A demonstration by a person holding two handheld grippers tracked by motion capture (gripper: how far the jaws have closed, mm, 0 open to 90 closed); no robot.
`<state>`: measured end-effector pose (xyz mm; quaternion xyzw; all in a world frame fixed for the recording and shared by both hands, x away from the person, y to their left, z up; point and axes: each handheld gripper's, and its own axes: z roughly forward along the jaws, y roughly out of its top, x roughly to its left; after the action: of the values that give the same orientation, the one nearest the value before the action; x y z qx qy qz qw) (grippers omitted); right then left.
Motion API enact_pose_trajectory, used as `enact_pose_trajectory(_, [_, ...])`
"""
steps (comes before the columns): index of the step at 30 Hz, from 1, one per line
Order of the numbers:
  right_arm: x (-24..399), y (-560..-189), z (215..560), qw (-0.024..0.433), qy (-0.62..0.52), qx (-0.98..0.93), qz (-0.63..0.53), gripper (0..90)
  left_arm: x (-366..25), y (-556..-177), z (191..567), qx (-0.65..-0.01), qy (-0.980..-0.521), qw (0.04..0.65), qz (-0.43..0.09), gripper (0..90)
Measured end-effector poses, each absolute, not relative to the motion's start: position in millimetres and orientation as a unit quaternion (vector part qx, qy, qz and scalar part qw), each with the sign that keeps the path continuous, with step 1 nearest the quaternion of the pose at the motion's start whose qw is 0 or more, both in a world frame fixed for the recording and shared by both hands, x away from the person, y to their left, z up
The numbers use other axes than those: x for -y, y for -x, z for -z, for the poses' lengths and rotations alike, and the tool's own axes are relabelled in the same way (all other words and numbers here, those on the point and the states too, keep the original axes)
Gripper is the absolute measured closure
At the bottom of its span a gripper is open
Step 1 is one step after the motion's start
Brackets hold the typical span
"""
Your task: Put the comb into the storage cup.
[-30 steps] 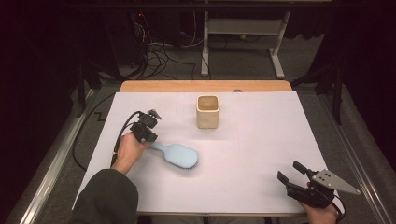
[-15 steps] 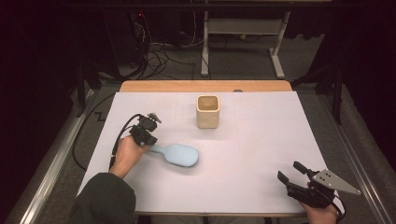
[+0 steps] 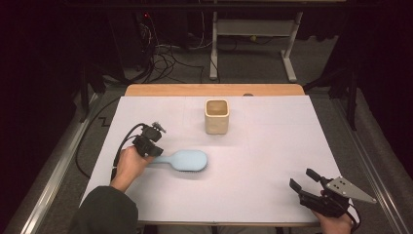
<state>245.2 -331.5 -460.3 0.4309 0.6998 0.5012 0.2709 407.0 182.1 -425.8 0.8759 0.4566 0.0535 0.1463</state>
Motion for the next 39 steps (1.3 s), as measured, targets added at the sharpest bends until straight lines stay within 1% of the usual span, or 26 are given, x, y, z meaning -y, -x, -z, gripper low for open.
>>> enact_pose_trajectory(29, [332, -245, 460, 0.273, -0.434, -0.696, -0.503, 28.0, -183, -381, 430, -0.445, -0.882, 0.154, -0.023, 88.8])
enact_pose_trajectory(39, [332, -245, 460, 0.273, -0.433, -0.697, -0.501, 28.0, -175, -371, 430, -0.438, -0.886, 0.152, -0.015, 88.5])
